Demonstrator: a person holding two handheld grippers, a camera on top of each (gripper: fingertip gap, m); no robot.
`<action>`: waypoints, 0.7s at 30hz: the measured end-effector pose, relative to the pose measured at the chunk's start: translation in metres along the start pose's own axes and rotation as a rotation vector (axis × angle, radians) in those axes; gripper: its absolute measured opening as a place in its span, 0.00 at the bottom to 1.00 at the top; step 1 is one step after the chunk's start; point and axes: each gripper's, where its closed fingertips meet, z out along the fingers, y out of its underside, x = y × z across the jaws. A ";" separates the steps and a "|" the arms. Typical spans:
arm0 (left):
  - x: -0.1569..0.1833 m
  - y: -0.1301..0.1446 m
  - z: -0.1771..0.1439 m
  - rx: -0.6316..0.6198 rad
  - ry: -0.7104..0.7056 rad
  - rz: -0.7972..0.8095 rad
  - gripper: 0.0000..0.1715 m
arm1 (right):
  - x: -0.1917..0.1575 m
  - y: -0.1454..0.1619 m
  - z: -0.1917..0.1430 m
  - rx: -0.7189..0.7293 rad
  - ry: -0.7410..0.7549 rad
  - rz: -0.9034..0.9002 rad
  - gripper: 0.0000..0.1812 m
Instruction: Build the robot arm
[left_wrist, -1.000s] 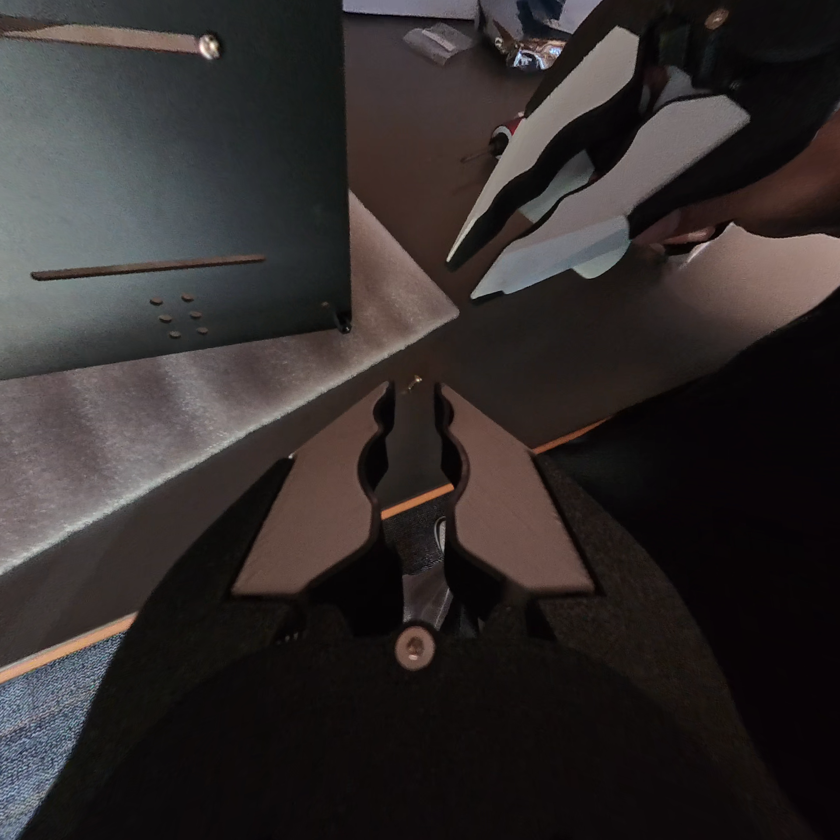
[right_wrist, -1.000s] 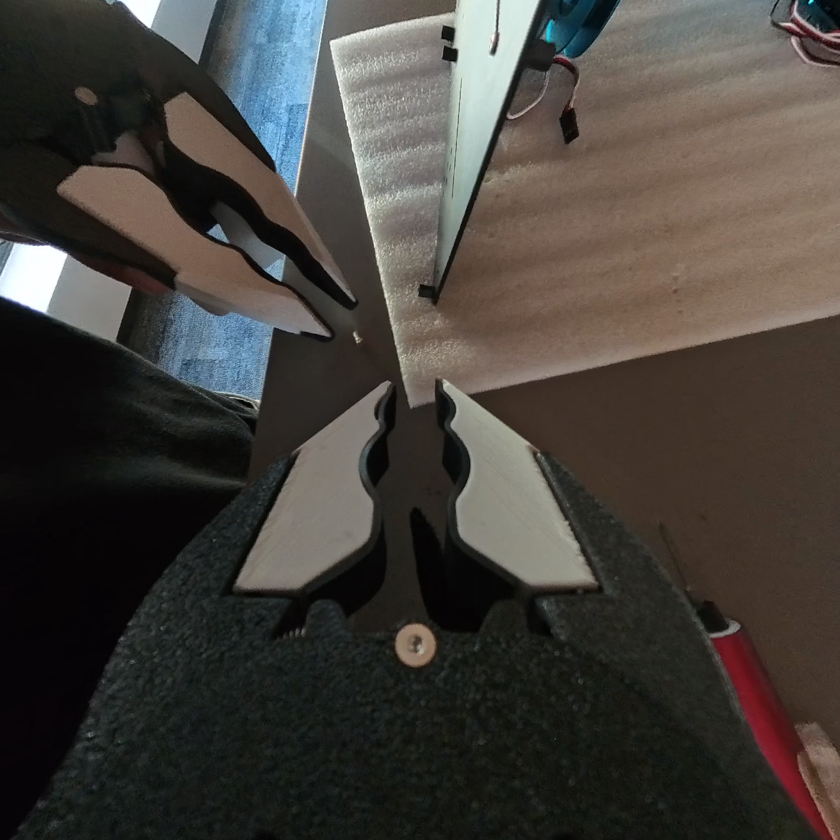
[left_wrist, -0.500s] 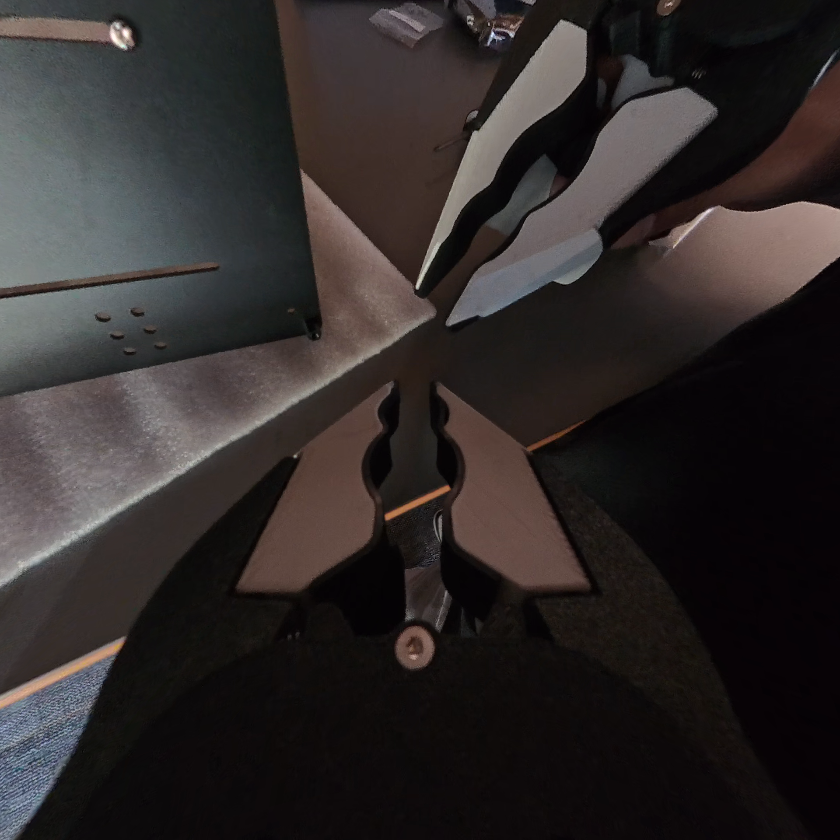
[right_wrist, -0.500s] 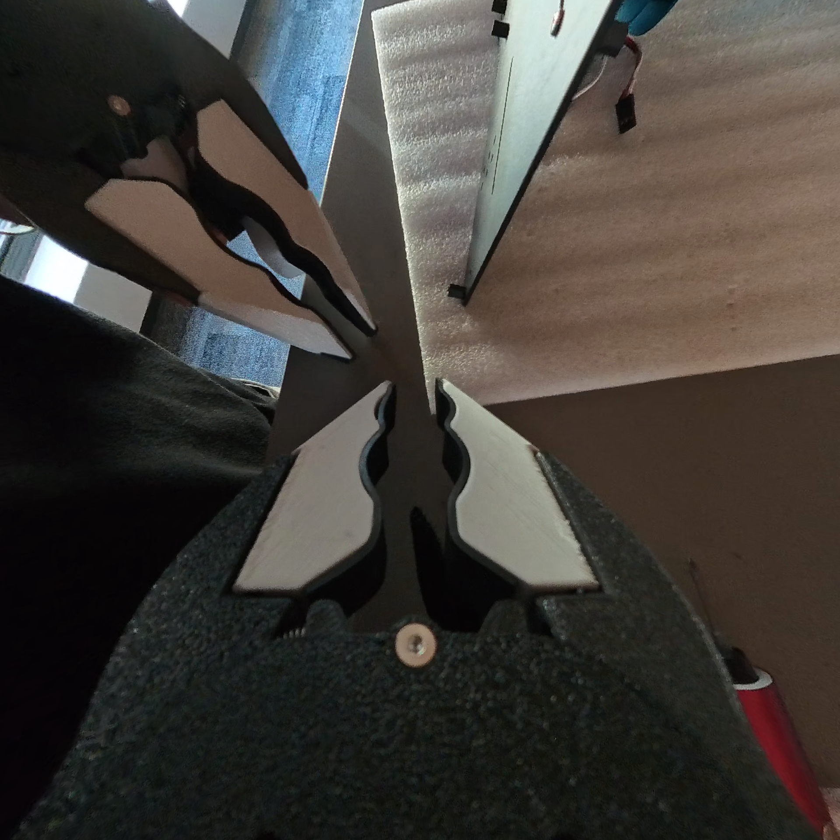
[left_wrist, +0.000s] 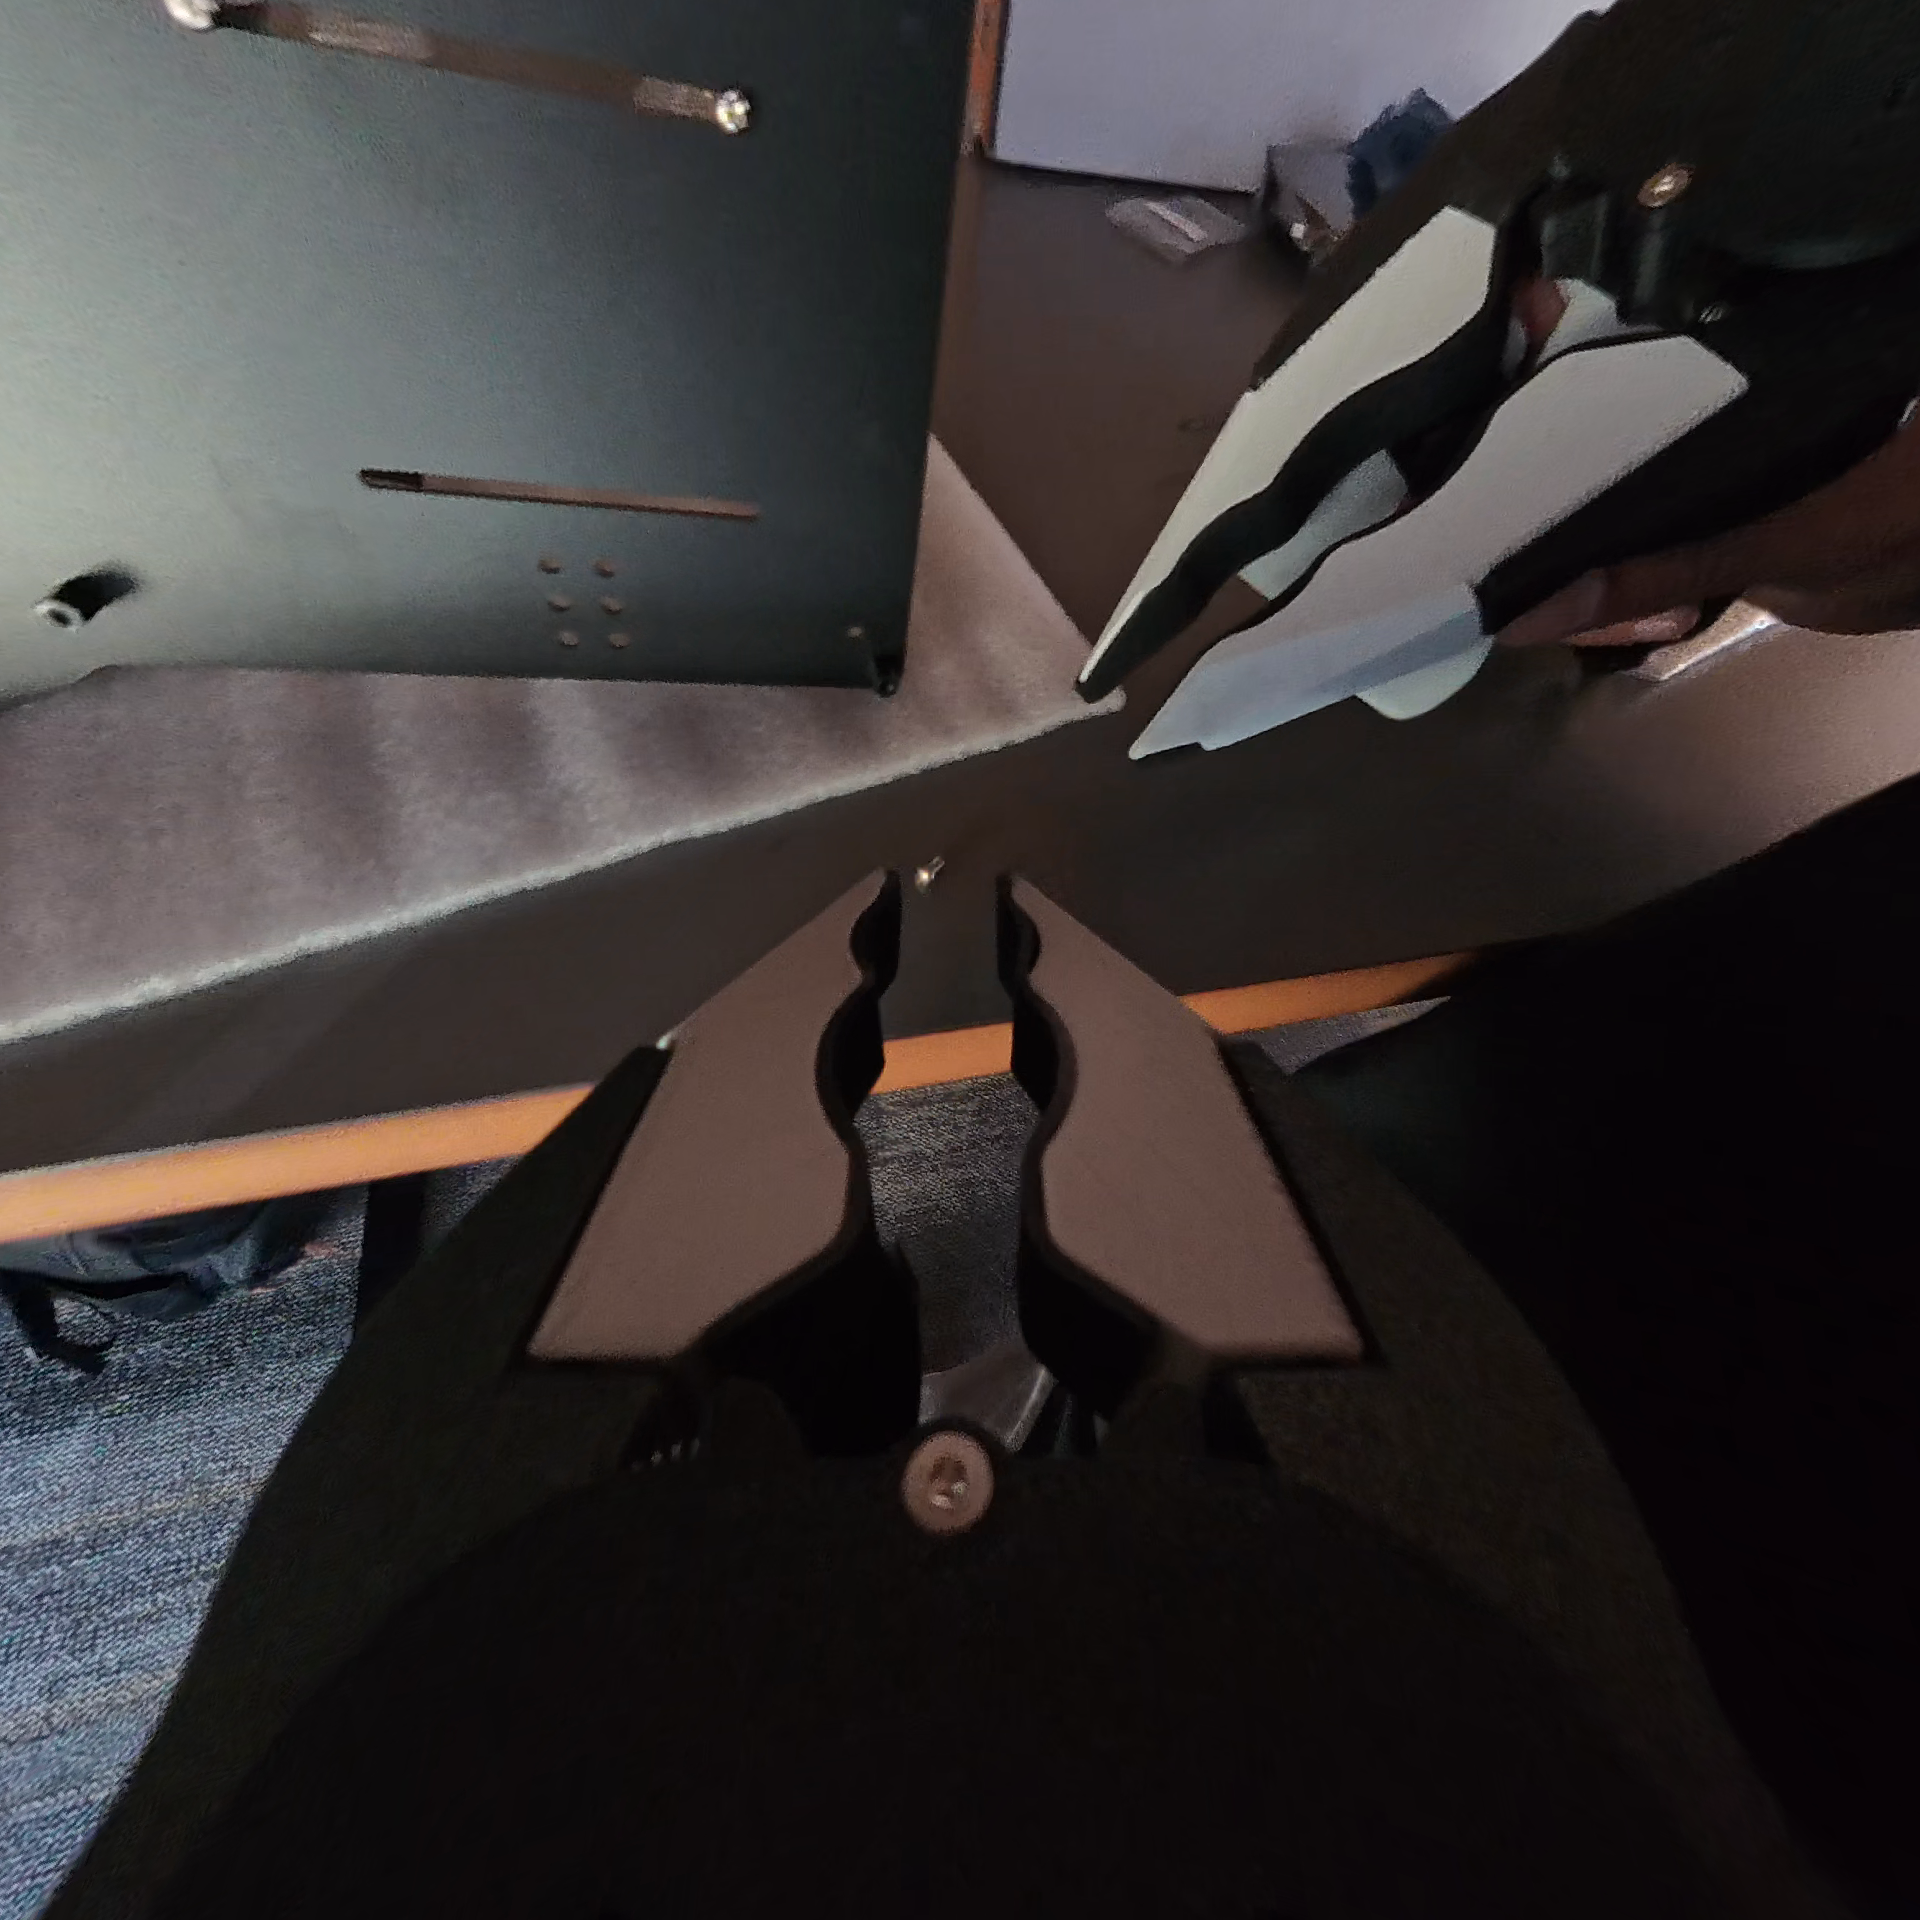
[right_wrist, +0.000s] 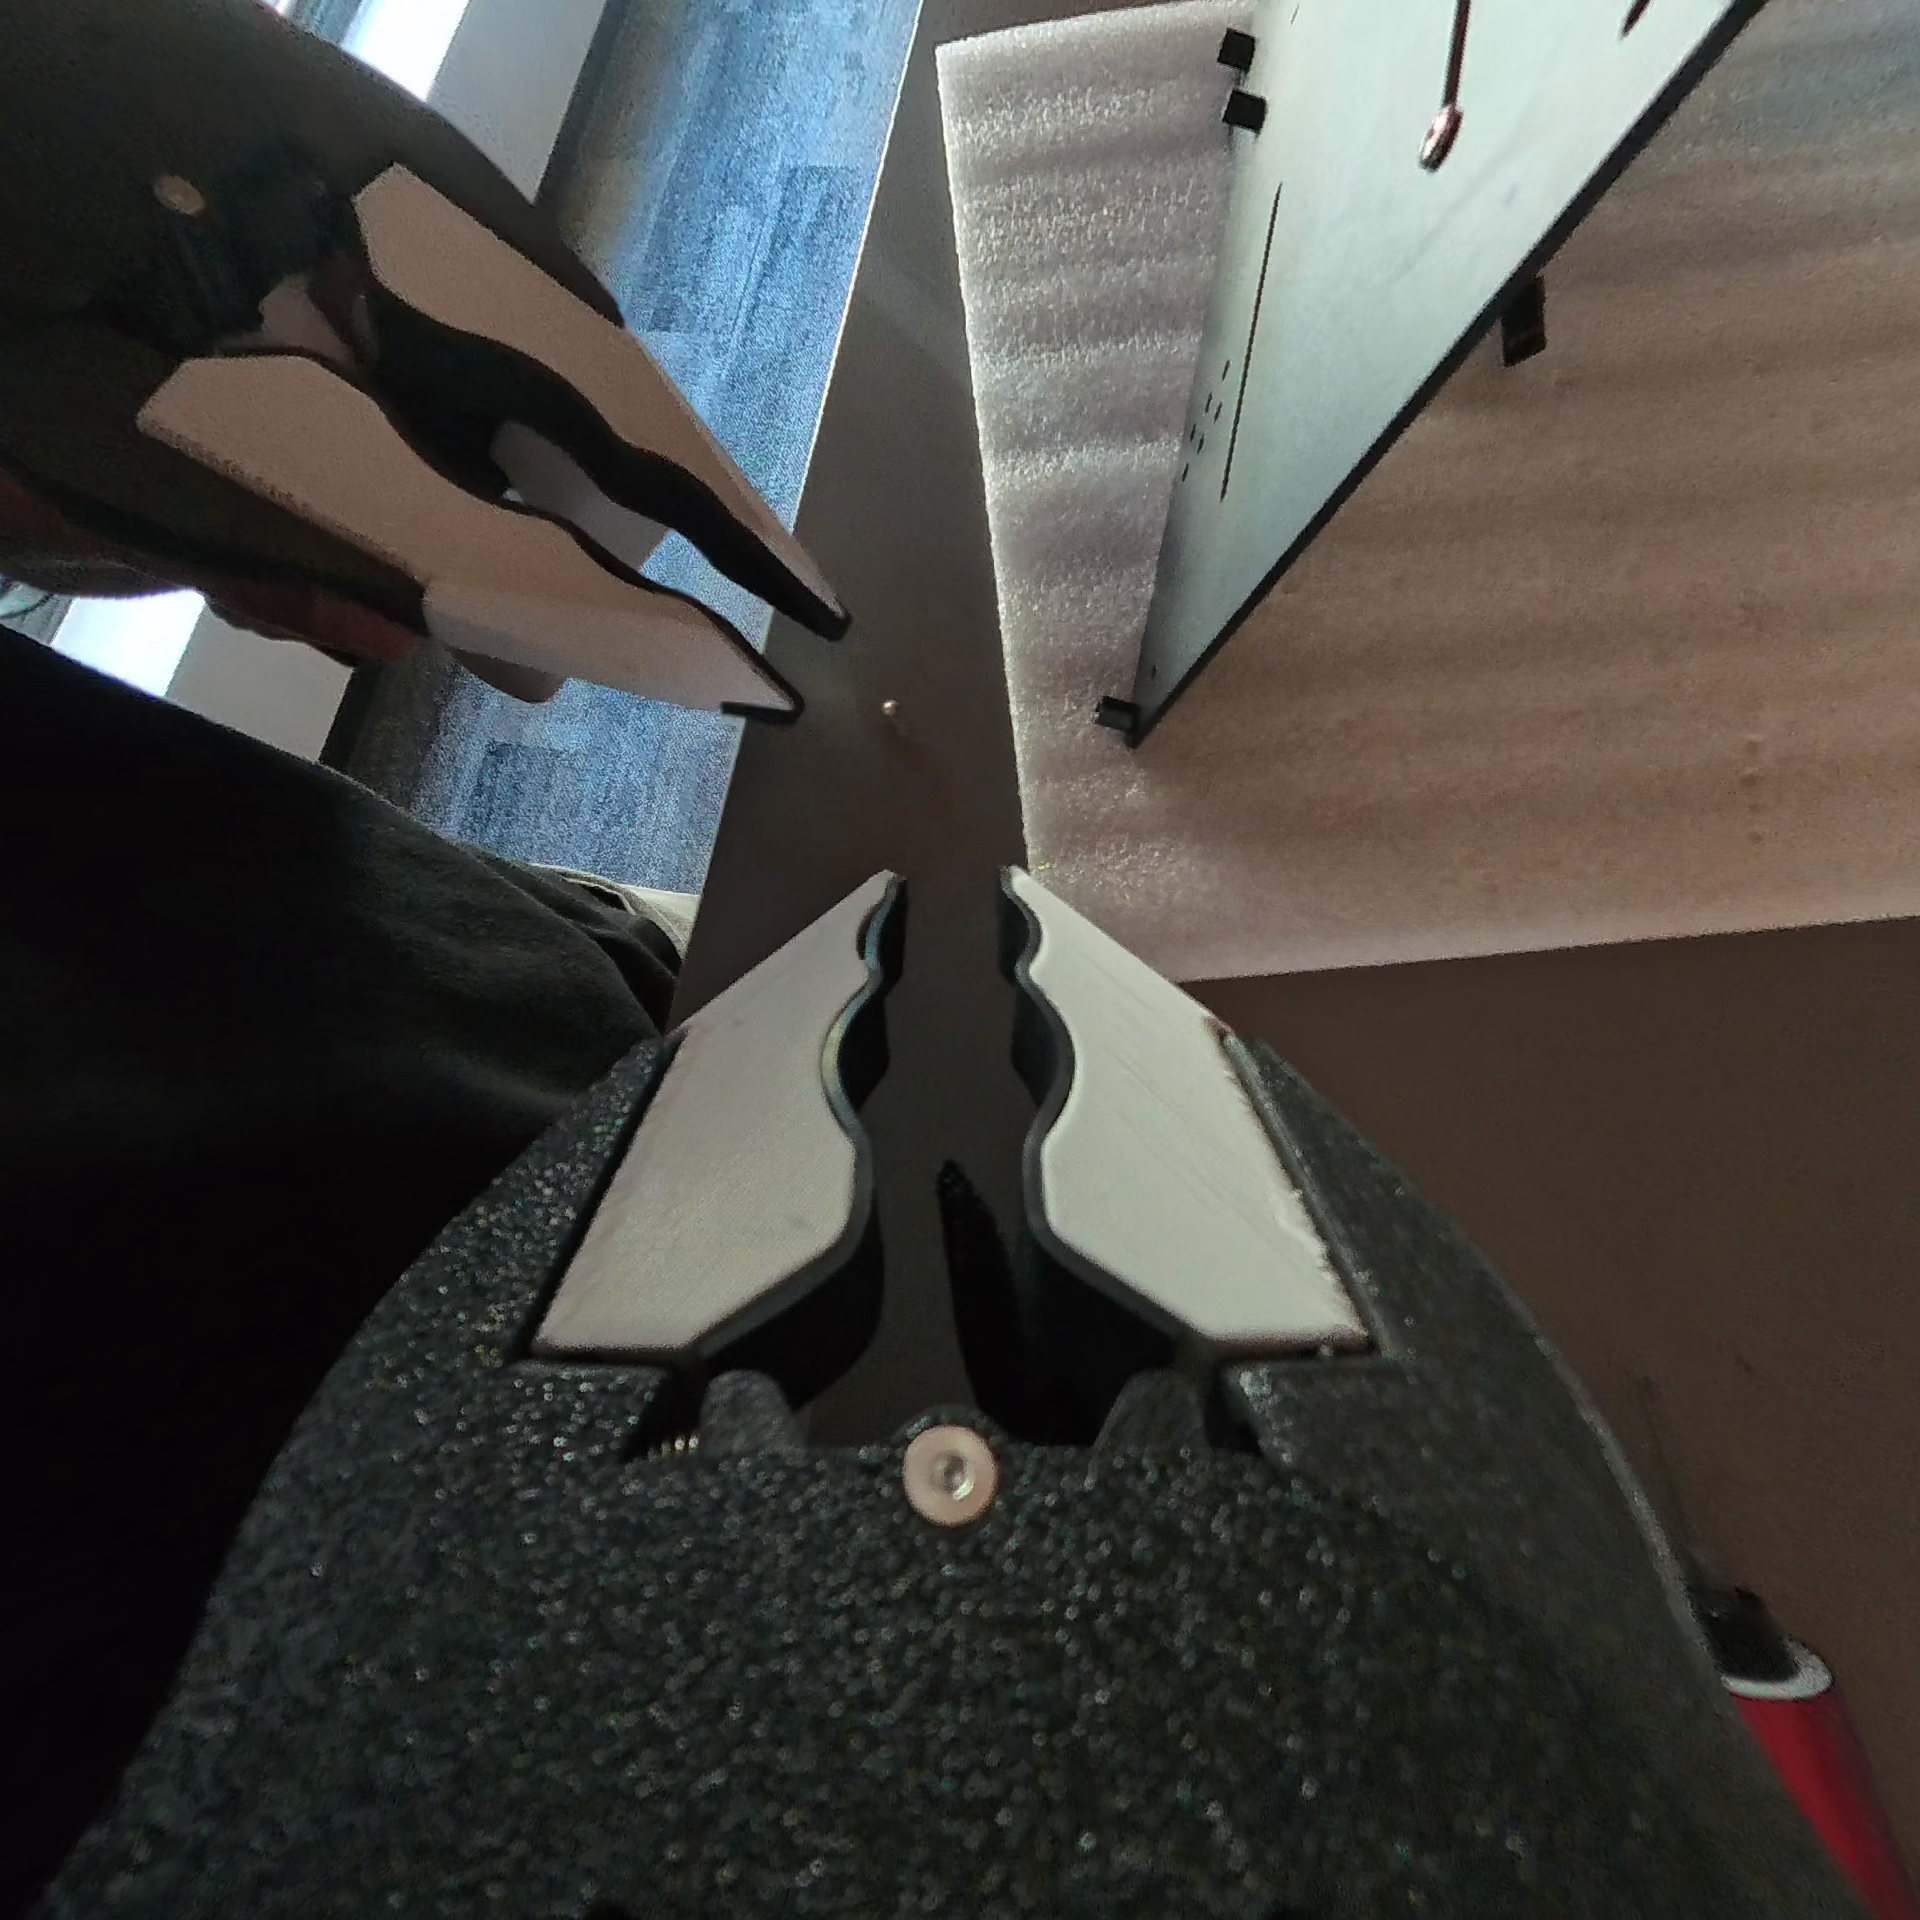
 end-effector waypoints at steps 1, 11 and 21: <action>-0.003 0.001 -0.001 0.004 -0.020 -0.002 0.10 | 0.000 0.000 0.001 -0.001 -0.004 -0.001 0.10; -0.001 -0.011 0.011 -0.016 0.125 0.129 0.12 | -0.002 -0.001 0.003 -0.006 -0.021 -0.016 0.09; 0.000 -0.018 0.012 -0.119 0.402 0.215 0.12 | -0.004 -0.009 0.020 -0.036 -0.016 -0.067 0.09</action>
